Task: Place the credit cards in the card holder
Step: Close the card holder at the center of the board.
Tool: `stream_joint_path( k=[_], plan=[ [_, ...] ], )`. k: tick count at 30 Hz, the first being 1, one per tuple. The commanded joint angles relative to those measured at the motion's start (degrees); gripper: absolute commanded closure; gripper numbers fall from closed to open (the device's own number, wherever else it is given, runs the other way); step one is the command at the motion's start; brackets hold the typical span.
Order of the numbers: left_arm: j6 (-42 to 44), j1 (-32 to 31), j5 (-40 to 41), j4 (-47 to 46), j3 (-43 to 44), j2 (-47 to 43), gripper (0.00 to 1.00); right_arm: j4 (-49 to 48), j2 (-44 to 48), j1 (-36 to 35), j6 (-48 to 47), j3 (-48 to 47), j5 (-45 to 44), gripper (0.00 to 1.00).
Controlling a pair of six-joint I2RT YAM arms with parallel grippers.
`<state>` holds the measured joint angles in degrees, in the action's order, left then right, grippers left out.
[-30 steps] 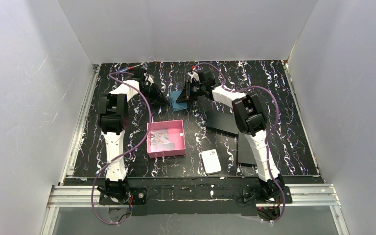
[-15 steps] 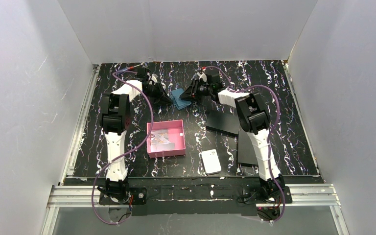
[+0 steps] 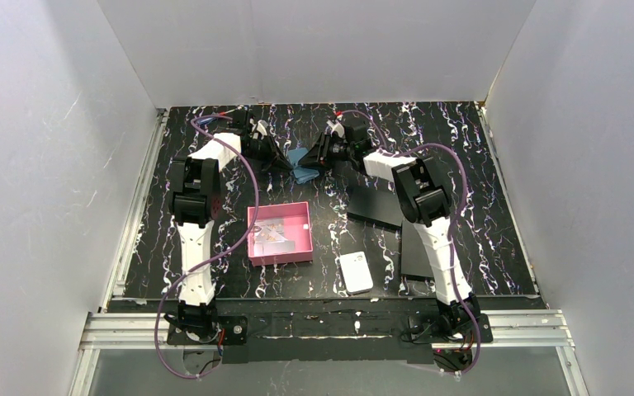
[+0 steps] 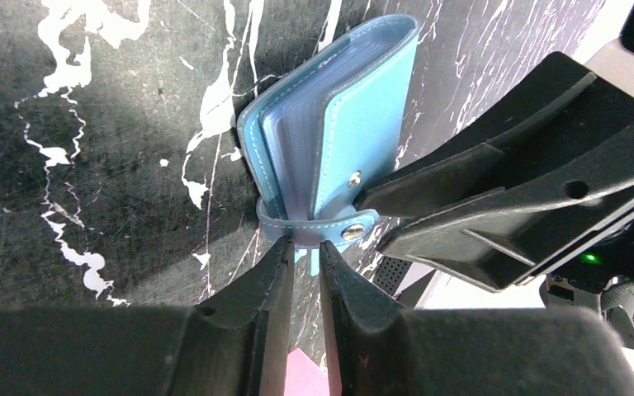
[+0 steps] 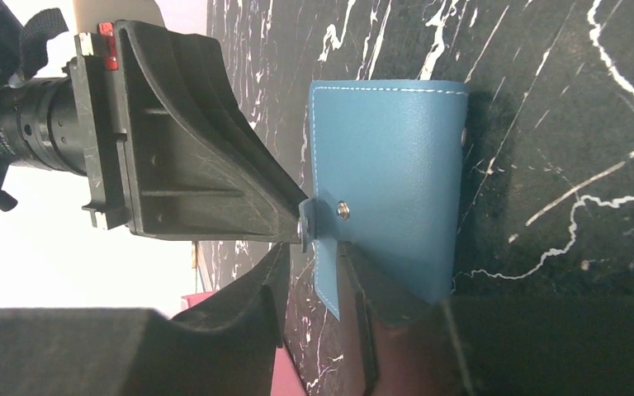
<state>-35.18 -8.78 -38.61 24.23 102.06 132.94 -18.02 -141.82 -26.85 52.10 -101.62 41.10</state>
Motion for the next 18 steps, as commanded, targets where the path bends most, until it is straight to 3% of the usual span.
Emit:
stream_joint_path(
  k=[1,6,18],
  plan=[
    [0.45,-0.37,-1.25,1.07,2.08,0.3,0.83,-0.61,-2.88,-0.82,-0.95,-2.04,-2.01,0.66],
    [0.71,-0.54,-1.01,1.56,2.59,0.68,0.83,-1.98,-3.51,-1.01,-0.01,-2.87,-2.18,0.72],
    [1.03,-0.94,-0.76,2.42,3.7,1.53,0.84,-4.96,-5.41,-2.02,2.98,-5.38,-1.27,0.76]
  ],
)
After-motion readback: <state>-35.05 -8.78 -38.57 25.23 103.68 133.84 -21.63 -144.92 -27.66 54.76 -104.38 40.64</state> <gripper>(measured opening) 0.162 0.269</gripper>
